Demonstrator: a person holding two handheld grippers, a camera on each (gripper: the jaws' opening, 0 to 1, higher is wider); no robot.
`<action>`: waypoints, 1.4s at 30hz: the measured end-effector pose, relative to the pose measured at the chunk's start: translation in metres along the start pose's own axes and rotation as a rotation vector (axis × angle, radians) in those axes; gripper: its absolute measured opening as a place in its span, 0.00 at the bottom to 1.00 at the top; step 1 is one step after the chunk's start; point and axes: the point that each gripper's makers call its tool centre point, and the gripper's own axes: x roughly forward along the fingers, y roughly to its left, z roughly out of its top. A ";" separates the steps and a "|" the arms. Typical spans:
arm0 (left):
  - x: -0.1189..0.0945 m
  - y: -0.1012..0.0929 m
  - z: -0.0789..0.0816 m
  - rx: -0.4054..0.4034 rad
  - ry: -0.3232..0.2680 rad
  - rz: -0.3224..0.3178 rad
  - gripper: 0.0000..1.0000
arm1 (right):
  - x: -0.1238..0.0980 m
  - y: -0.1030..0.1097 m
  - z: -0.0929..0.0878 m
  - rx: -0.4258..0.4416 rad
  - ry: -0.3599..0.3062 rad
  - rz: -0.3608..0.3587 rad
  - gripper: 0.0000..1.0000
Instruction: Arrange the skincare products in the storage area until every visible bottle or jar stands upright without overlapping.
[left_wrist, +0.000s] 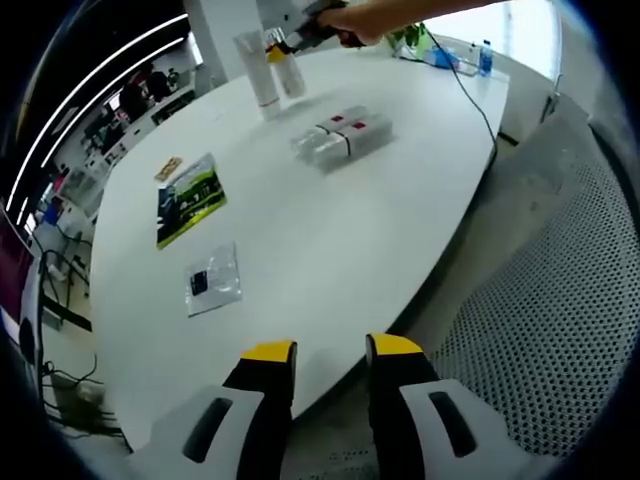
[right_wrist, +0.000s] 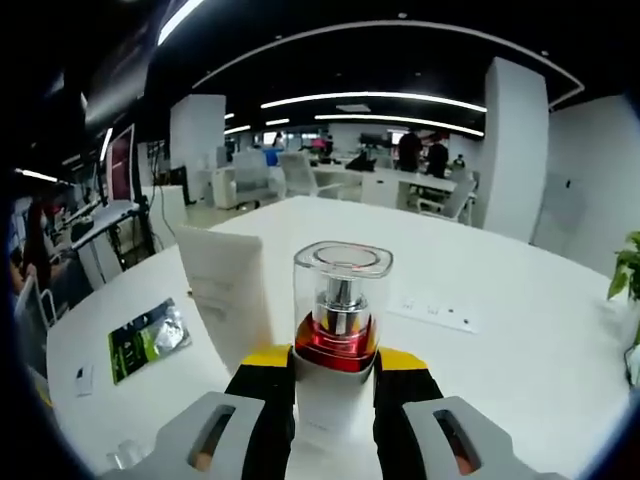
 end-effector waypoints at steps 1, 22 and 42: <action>0.000 0.000 0.000 0.002 -0.002 -0.001 0.29 | 0.001 0.001 -0.001 -0.001 -0.003 0.003 0.23; 0.000 0.000 0.000 0.019 0.001 0.001 0.26 | -0.006 0.007 -0.012 -0.011 -0.065 0.002 0.24; -0.001 0.002 0.000 0.031 0.003 0.014 0.25 | -0.016 0.016 -0.021 -0.057 -0.004 0.167 0.34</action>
